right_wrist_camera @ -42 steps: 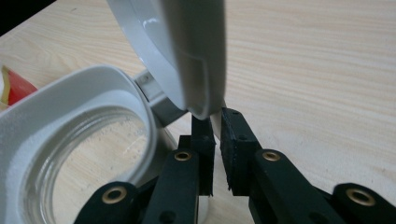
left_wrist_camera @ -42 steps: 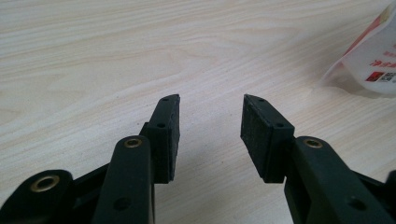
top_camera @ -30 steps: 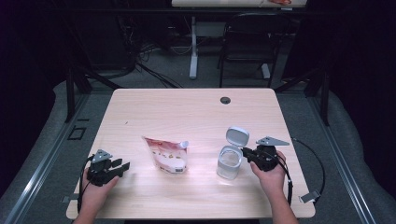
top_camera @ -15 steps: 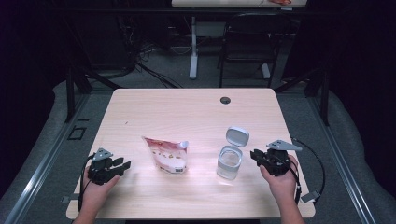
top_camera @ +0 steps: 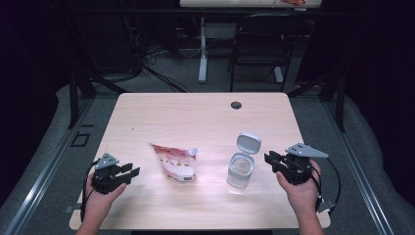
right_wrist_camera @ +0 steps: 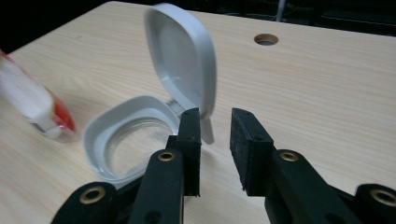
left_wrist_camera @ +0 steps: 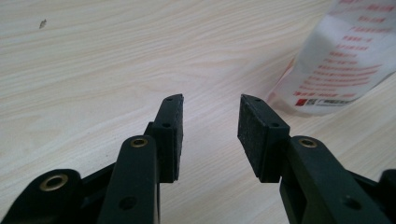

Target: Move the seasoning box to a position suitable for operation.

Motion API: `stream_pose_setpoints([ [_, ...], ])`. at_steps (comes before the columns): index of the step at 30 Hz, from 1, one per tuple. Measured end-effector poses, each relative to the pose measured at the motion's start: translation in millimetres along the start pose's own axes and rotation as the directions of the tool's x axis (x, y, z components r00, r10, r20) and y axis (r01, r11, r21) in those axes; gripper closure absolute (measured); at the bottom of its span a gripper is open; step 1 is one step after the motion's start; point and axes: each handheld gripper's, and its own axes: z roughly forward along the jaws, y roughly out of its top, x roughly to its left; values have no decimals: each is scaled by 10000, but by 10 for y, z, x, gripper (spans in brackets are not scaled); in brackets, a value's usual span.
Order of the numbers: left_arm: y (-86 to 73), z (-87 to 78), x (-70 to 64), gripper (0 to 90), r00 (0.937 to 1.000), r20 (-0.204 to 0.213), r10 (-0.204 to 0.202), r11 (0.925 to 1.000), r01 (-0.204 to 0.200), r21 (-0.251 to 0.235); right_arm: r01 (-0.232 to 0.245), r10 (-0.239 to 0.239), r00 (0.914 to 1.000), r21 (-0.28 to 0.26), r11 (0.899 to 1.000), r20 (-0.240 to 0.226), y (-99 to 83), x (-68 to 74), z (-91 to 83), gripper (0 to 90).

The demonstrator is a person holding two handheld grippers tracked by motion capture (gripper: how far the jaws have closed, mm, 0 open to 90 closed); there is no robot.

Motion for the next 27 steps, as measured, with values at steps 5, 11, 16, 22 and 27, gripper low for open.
stream_pose_setpoints([
  [5,165,-82,-84,607,9997,154,204,9997,-202,-125,130,-135,9995,-177,9998,-283,88,104,-43,741],
  [11,385,-216,-203,603,9975,474,517,9981,-500,-365,735,-754,9951,-324,9968,-634,201,308,-59,724],
  [16,579,-332,-316,575,9898,988,1026,9935,-971,-590,1206,-1261,9848,-522,9913,-1197,323,494,-14,711],
  [22,732,-327,-401,576,9833,1276,1300,9896,-1206,-788,1525,-1581,9734,-456,9872,-1659,434,673,127,706],
  [27,859,-274,-438,591,9802,1469,1326,9897,-1228,-739,1717,-1762,9622,-397,9843,-2077,524,803,235,701],
])
